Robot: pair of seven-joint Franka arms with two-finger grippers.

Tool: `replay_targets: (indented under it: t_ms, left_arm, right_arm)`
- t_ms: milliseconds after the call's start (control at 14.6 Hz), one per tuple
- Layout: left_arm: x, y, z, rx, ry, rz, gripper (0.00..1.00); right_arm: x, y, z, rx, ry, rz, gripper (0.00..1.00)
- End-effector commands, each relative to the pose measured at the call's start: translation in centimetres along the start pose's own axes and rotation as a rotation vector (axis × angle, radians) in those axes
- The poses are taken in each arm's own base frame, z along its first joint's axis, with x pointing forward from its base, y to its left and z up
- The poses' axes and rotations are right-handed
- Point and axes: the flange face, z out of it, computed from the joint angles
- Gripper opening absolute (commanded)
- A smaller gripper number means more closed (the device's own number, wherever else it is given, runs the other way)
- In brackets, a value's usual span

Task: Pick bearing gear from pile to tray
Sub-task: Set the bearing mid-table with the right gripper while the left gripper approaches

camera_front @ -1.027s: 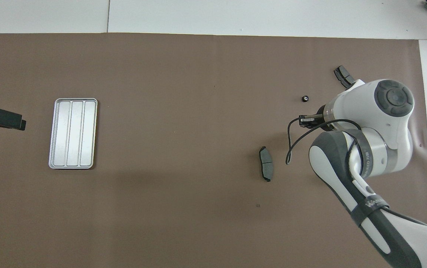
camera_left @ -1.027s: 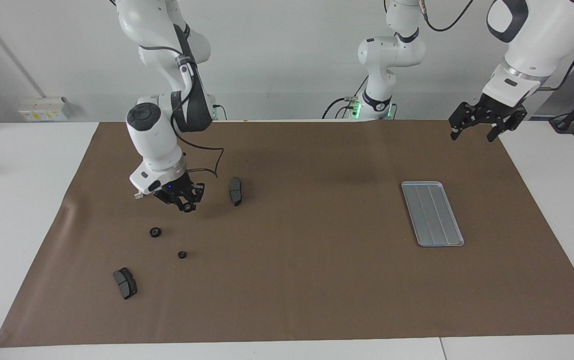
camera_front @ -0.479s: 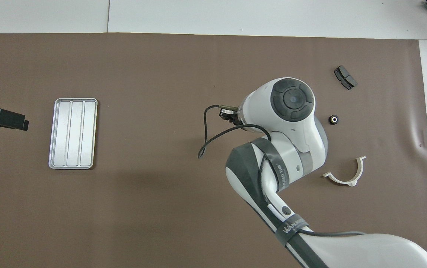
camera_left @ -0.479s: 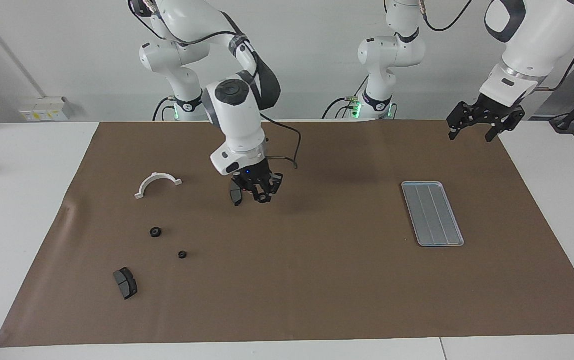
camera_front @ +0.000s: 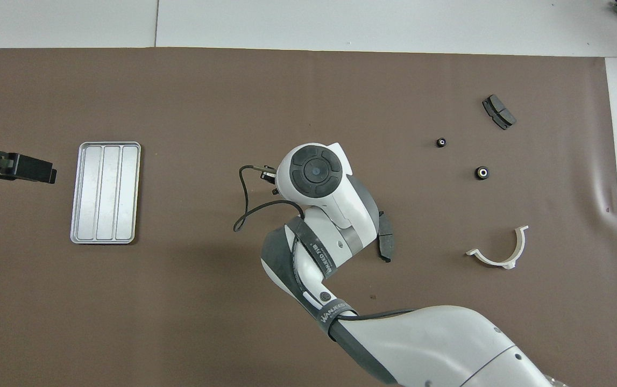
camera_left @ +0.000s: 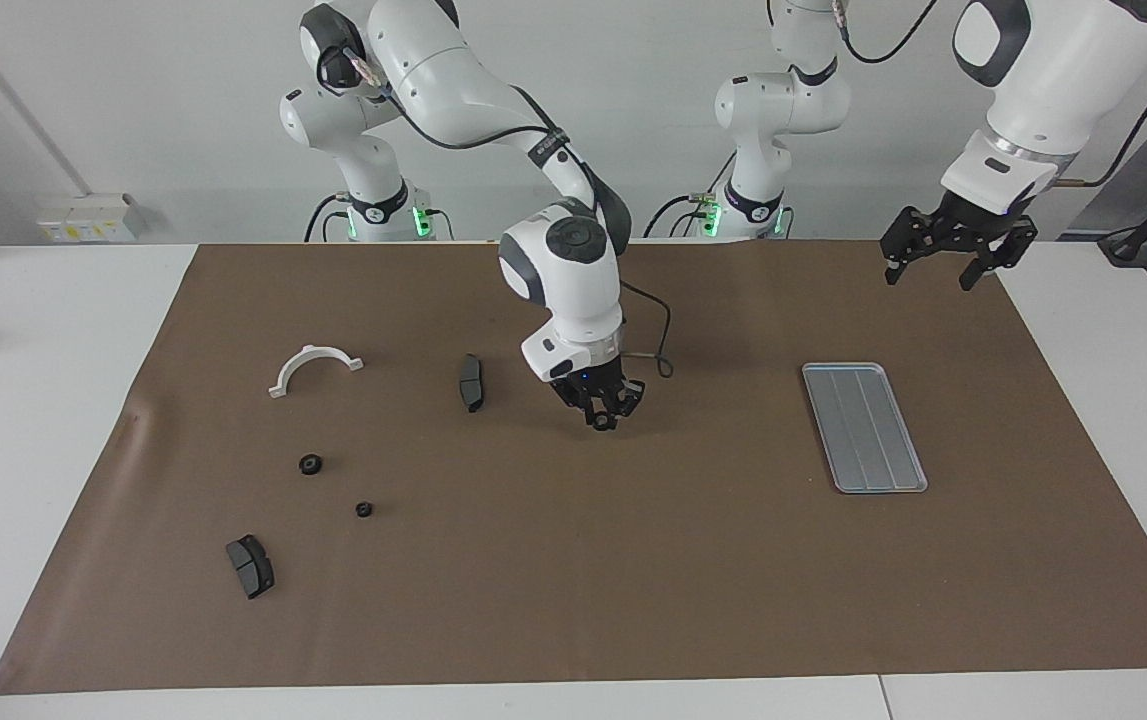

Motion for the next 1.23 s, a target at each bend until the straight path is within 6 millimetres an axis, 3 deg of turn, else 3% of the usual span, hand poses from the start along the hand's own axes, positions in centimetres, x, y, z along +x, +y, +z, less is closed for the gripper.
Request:
replay_targets:
  t_ms: [0,205,342,548,616,685,822,890,1164]
  left_arm:
    - [-0.3,2.4,0.1,0.015,0.020,0.050,1.00]
    - [-0.5,2.5,0.2,0.013,0.006,0.059,1.00]
    - [-0.4,2.5,0.1,0.014,0.011,0.058,1.00]
    - [-0.4,1.6,-0.2,0.016,0.023,0.047,1.00]
    - [-0.4,1.4,-0.1,0.016,0.020,0.039,1.00]
    - [-0.4,1.4,-0.1,0.016,0.020,0.042,1.00]
    - [-0.5,0.9,-0.2,0.016,0.021,0.036,1.00]
    - [-0.4,1.1,-0.2,0.016,0.023,0.039,1.00]
    - [0.1,2.6,-0.1,0.019,0.053,0.061,1.00]
  right_arm:
    - [-0.5,-0.6,0.7,-0.012,0.006,0.001,0.05]
    - [-0.9,-0.3,1.4,-0.024,-0.001,-0.004,0.32]
    - [-1.3,0.3,2.5,-0.028,0.000,-0.009,0.41]
    - [-1.3,0.3,2.4,-0.031,0.001,-0.011,0.46]
    - [-1.2,0.4,2.3,-0.032,0.003,-0.011,0.77]
    - [-1.1,0.3,2.2,-0.039,0.011,-0.022,1.00]
    - [0.0,1.0,1.0,-0.067,0.055,-0.057,1.00]
    - [1.2,1.7,-0.8,-0.070,0.080,-0.064,1.00]
    - [9.0,9.5,-7.6,-0.105,0.084,-0.201,1.00]
